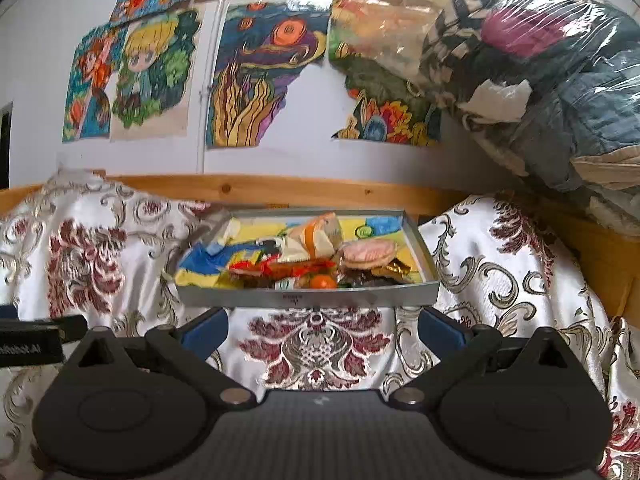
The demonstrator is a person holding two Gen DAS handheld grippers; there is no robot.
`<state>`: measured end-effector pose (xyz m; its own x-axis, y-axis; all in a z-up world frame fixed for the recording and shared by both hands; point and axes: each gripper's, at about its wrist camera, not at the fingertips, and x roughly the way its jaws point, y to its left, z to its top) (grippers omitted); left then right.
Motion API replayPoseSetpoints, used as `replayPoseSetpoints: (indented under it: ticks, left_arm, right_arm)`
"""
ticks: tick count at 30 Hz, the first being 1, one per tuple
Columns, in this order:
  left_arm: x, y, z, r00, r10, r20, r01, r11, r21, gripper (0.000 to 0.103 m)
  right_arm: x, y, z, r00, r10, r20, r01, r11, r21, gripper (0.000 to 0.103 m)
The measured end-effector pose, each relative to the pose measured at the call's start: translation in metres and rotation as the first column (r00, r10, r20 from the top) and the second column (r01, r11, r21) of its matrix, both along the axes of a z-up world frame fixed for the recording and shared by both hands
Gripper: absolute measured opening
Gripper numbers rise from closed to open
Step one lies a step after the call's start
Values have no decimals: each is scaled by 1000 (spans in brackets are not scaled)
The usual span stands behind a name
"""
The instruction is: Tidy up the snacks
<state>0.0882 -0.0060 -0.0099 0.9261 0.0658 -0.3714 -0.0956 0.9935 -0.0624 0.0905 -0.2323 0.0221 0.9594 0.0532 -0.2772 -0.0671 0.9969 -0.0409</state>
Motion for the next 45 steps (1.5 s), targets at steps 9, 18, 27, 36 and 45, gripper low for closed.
replayPoseSetpoints:
  ticks: [9, 18, 27, 36, 45]
  left_arm:
    - [-10, -3, 0, 1000, 8, 15, -9, 999, 34, 102]
    - [-16, -3, 2, 999, 12, 30, -14, 998, 60, 102]
    - [-17, -3, 1, 1000, 11, 25, -13, 998, 64, 102]
    - [-17, -3, 1, 1000, 7, 27, -9, 997, 71, 102]
    - [-17, -4, 1, 1000, 3, 28, -5, 997, 80, 102]
  right_arm:
    - [-6, 3, -2, 1000, -1, 3, 1, 1000, -20, 103]
    - [-9, 4, -2, 1000, 5, -8, -5, 1000, -29, 103]
    - [-8, 3, -4, 1000, 12, -20, -12, 1000, -28, 103]
    - [-8, 4, -4, 1000, 19, -25, -20, 999, -29, 103]
    - [-8, 5, -5, 999, 27, -24, -27, 999, -33, 103]
